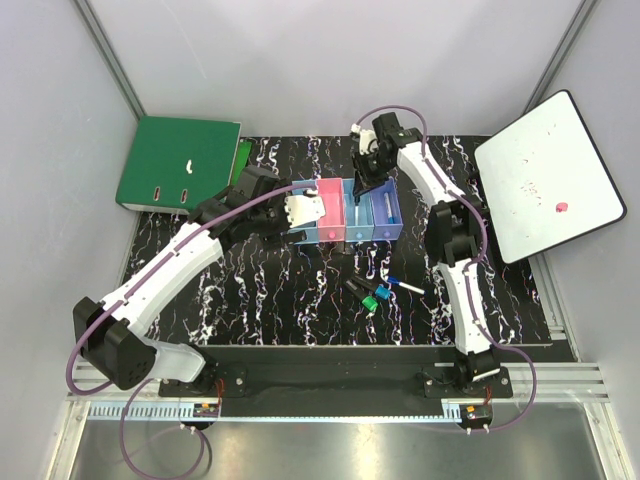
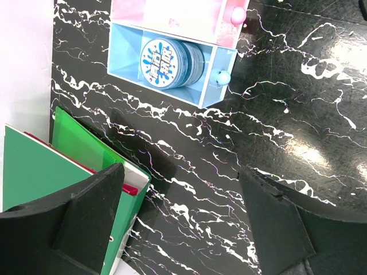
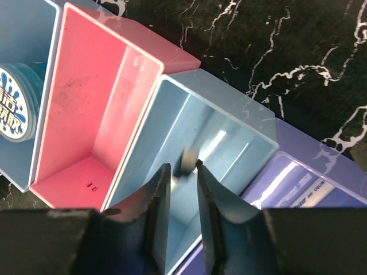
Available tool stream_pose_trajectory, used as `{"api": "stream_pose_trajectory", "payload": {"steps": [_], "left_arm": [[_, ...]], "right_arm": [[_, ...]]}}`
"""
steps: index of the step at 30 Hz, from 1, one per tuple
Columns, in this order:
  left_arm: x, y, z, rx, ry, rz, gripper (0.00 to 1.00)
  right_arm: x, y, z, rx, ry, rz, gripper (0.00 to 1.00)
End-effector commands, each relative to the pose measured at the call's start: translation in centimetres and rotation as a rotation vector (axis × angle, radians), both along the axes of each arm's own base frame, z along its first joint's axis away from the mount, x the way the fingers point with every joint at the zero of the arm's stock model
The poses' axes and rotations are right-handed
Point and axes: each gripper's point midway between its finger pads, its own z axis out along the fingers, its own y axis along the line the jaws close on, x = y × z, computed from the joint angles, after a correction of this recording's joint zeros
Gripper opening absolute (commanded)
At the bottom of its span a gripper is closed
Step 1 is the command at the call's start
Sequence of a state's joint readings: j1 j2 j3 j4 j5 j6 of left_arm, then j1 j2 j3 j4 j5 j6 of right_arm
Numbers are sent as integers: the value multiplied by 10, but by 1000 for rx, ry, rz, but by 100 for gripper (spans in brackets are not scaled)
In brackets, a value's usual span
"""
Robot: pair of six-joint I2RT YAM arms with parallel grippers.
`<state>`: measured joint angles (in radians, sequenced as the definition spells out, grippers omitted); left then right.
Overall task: Sort the stationery into containers
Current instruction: Place the pen in the storage box, then pick up the pen from the center of the board.
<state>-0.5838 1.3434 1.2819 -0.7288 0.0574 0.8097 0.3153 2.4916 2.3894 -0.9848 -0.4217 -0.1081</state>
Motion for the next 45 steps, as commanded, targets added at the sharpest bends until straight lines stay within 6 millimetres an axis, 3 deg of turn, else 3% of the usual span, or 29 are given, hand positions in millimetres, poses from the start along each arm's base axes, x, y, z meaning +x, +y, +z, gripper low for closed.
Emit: {"api": "stream_pose_trajectory", "payload": {"steps": [1,5,9,11,12,14,15,16,17,18,19,23,24,26,27,28,31,45], "left_arm": [[6,-10,14,-41,-53,-27,87],[4,-9,17,-51,-57,-24,87],[1,-8,21,-63,-62,-21,87],[-1,-7,24,-69,-71,-23,87],[-1,-7,25,-70,-73,-22,87],[-2,-6,28,-74,-82,-21,88],[-2,-5,29,-73,-85,-19,88],[-3,-4,31,-73,-92,-21,87],[-4,-3,29,-68,-91,-17,88],[-4,-1,30,-64,-96,-15,88],[-6,1,29,-61,-100,-14,88],[-10,5,27,-54,-103,-10,88],[-11,5,27,-56,-103,-10,88],[-12,6,28,-52,-108,-5,88],[-13,6,28,-49,-110,-6,88],[-13,6,29,-48,-115,-6,88],[-15,7,32,-37,-128,-1,88],[-17,10,33,22,-144,7,89]], "right_arm": [[0,13,17,24,-47,37,34],[2,12,34,20,-88,42,39],[-1,6,69,8,-162,60,38],[-10,-2,97,-8,-217,75,38],[-18,-8,123,-13,-264,78,38],[-34,-19,133,-51,-284,109,38],[-48,-26,162,-59,-343,121,38],[-62,-35,152,-98,-332,169,38],[-72,-41,156,-119,-348,188,38],[-88,-53,179,-144,-404,196,38],[-105,-64,159,-194,-371,248,38],[-166,-101,129,-313,-329,353,38],[-191,-110,112,-327,-293,391,37],[-215,-117,103,-325,-289,422,37],[-232,-121,81,-327,-235,450,37],[-238,-122,76,-328,-228,459,36],[-249,-121,58,-313,-216,476,36],[-244,-91,-22,-285,-152,538,36]]}}
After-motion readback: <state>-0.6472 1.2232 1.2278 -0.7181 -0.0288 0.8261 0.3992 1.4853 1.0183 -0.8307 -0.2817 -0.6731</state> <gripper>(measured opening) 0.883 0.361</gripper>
